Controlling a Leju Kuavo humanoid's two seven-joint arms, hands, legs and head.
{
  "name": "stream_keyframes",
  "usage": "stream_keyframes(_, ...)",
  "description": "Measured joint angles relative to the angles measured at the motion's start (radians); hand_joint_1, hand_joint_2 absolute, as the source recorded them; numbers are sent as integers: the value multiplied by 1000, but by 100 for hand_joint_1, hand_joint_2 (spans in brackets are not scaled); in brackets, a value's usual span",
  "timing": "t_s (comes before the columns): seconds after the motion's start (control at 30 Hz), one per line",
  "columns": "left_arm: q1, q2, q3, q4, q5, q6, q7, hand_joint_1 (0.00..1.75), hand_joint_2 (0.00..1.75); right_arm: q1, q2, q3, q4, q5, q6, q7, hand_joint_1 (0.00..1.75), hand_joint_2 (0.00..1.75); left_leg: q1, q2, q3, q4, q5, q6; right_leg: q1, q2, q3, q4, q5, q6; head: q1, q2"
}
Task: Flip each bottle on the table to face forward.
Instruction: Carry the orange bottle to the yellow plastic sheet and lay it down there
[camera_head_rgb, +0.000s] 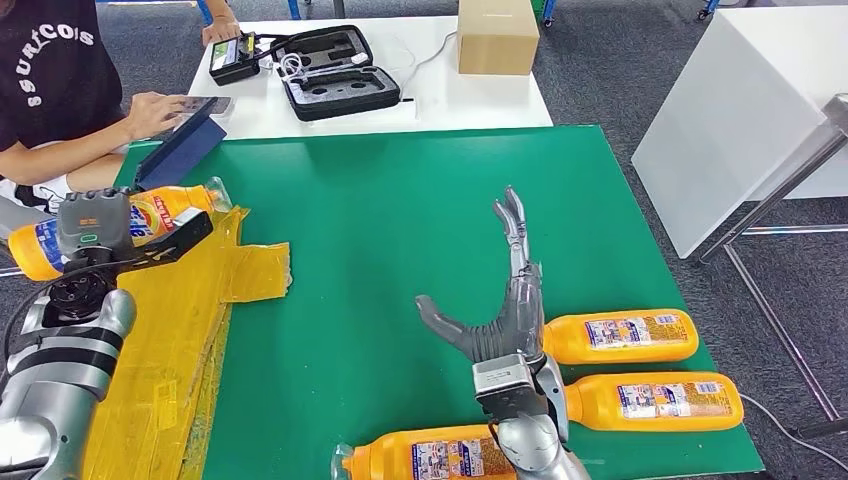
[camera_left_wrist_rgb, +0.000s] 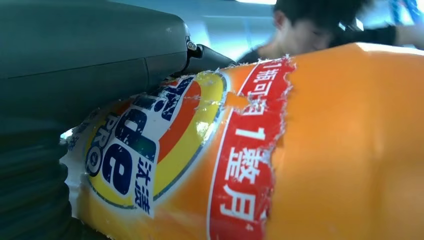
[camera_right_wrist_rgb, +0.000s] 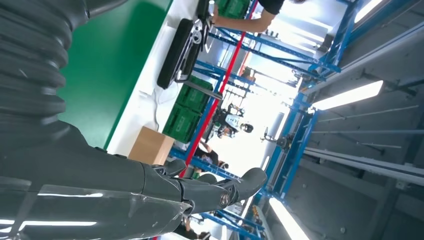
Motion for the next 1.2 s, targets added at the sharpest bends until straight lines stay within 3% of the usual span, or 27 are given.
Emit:
stream_keyframes(0.1, -25, 18, 0, 78, -31, -112, 27, 175, 175, 1, -5, -1, -3, 9, 20, 12, 0, 175, 0, 1, 0, 0, 0, 0, 0, 1, 0, 0, 0, 0, 0, 0)
stream_keyframes(0.23, -35, 51, 0, 201, -38, -202, 0, 175, 175, 2, -15, -2, -2, 31, 46, 26, 0, 175, 0, 1, 0, 0, 0, 0, 0, 1, -1, 0, 0, 0, 0, 0)
stream_keyframes(0.57, -6, 88, 6, 336, 84, -256, -226, 171, 175, -9, -38, -12, 43, 59, 91, 51, 0, 175, -1, -1, 5, -1, -1, -1, -1, -1, 5, 1, -1, -1, 0, 0)
stream_keyframes(0.7, 6, 92, 7, 348, 114, -240, -252, 0, 175, -17, -45, -12, 72, 73, 103, 63, 0, 175, -1, -1, 10, -1, -1, -1, -1, -1, 10, 1, -1, -1, 0, 0)
stream_keyframes(0.87, 21, 60, 43, 347, 241, -93, -234, 0, 175, -37, -55, -6, 109, 134, 157, 112, 0, 175, -2, -5, 13, -1, 0, -1, -1, -5, 12, 1, -1, -1, 0, 0)
stream_keyframes(0.97, 42, 22, 94, 322, 379, -37, -311, 0, 175, -51, -67, 15, 135, 179, 211, 133, 0, 175, -1, -9, 12, -1, 2, -3, -1, -7, 11, 1, -1, -1, 0, 0)
stream_keyframes(1.13, 110, -42, 171, 184, 697, -135, -536, 0, 175, -58, -107, 57, 166, 188, 273, 113, 0, 175, -1, -6, 10, 0, 3, -3, -1, -6, 11, 1, 0, -1, 0, 0)
stream_keyframes(1.2, 149, -60, 191, 110, 795, -172, -587, 0, 175, -54, -127, 64, 168, 172, 292, 91, 0, 175, -1, -4, 9, 0, 3, -3, -1, -5, 9, 1, 0, -1, 0, 0)
